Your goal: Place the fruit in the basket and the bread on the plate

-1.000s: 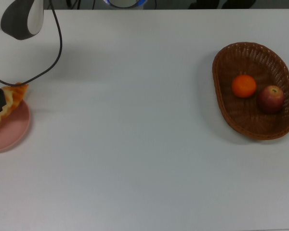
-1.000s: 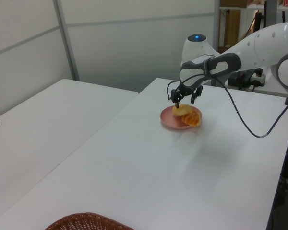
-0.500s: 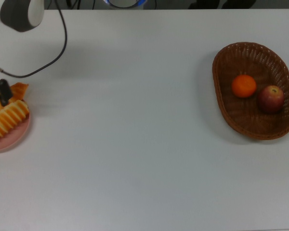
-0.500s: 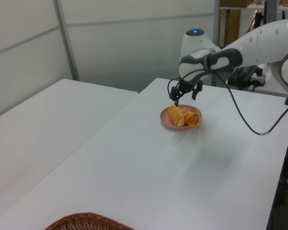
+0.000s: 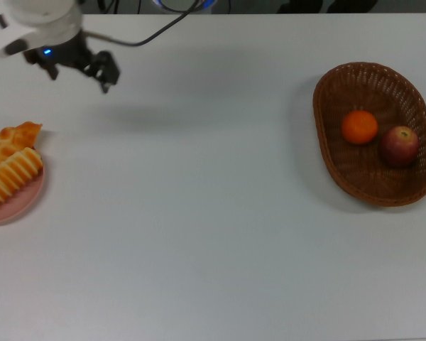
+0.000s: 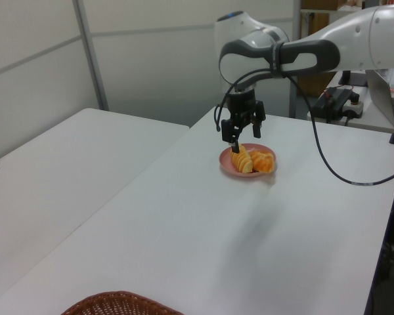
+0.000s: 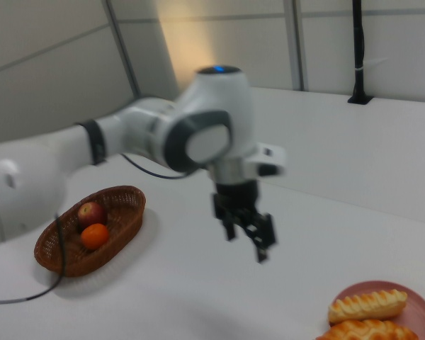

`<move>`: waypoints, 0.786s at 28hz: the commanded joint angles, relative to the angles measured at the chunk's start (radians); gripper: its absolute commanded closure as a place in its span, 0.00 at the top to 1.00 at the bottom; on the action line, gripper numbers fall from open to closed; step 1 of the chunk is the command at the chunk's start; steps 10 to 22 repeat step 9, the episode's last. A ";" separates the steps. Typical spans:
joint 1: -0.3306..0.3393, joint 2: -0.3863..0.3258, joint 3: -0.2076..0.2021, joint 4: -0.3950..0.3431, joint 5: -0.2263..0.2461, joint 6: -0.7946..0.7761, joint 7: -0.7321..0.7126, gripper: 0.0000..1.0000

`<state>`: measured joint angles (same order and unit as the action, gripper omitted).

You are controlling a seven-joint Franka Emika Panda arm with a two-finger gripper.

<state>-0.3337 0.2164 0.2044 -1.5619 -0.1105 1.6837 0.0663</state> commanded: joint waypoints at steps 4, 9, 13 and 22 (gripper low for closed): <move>0.120 -0.104 -0.013 -0.026 0.023 -0.111 -0.039 1.00; 0.159 -0.117 -0.013 -0.026 0.023 -0.111 -0.039 1.00; 0.159 -0.117 -0.013 -0.026 0.023 -0.111 -0.039 1.00; 0.159 -0.117 -0.013 -0.026 0.023 -0.111 -0.039 1.00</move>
